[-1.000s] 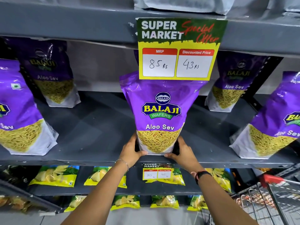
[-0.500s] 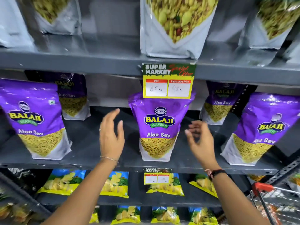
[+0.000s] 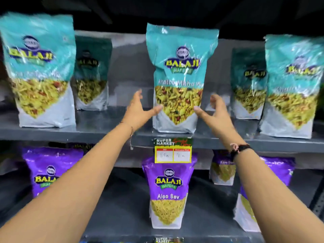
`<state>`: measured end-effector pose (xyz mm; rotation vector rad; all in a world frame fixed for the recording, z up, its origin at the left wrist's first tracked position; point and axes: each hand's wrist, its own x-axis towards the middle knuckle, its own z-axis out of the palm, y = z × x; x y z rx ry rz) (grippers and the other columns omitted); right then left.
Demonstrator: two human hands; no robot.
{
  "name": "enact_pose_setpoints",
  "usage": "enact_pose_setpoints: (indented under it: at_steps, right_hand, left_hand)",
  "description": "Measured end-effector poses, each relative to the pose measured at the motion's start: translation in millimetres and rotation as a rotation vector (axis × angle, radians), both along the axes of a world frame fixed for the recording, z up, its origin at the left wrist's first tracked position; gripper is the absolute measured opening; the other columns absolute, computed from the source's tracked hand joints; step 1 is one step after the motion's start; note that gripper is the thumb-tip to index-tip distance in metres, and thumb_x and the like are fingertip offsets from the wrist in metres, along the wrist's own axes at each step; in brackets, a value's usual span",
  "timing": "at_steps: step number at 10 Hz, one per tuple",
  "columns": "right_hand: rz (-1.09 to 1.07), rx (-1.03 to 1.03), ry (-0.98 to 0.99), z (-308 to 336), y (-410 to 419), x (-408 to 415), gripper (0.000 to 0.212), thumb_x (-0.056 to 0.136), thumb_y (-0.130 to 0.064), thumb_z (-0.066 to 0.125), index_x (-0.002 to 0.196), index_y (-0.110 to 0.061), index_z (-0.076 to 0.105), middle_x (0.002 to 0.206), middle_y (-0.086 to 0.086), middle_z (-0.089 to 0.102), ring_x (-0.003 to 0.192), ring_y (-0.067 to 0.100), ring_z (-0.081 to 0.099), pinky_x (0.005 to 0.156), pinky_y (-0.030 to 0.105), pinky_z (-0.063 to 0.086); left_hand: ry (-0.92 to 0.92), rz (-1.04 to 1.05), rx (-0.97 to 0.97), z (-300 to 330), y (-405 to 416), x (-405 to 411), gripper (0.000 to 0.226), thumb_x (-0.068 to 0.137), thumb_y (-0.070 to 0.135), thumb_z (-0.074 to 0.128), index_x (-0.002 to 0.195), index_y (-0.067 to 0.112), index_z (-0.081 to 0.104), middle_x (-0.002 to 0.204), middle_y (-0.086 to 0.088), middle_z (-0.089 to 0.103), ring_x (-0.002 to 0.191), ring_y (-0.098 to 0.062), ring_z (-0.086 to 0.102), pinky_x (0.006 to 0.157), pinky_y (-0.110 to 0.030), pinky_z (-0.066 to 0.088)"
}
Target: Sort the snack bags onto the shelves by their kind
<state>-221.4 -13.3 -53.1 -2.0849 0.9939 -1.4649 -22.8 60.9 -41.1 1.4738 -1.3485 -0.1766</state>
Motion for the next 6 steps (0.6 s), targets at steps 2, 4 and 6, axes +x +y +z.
enact_pose_setpoints:
  at_steps: [2, 4, 6]
  right_hand:
    - [0.228, 0.239, 0.287, -11, -33, 4, 0.069, 0.071, -0.030, 0.072, 0.127, -0.010, 0.037, 0.126, 0.001, 0.051, 0.114, 0.016, 0.048, 0.098, 0.029, 0.039]
    - [0.217, 0.213, 0.220, -27, -36, 10, 0.067, 0.073, -0.025, 0.070, 0.128, -0.011, 0.035, 0.135, 0.007, 0.049, 0.121, 0.021, 0.048, 0.106, 0.037, 0.038]
    - [0.218, 0.231, 0.189, -28, -34, 13, 0.077, 0.069, -0.028, 0.074, 0.131, -0.011, 0.031, 0.137, 0.007, 0.048, 0.121, 0.020, 0.048, 0.105, 0.037, 0.039]
  left_hand:
    - [0.104, -0.204, 0.311, -12, -12, -5, 0.075, 0.077, 0.018, 0.065, 0.135, 0.005, 0.019, 0.144, -0.011, 0.035, 0.119, -0.013, 0.037, 0.096, -0.023, 0.031]
    - [0.126, -0.202, 0.256, -26, -26, 3, 0.072, 0.070, 0.013, 0.071, 0.131, 0.014, 0.032, 0.136, -0.010, 0.047, 0.120, -0.024, 0.047, 0.106, -0.040, 0.037]
    - [0.111, -0.232, 0.224, -27, -29, 8, 0.072, 0.073, 0.006, 0.067, 0.133, 0.013, 0.028, 0.137, -0.012, 0.045, 0.122, -0.025, 0.045, 0.108, -0.043, 0.036]
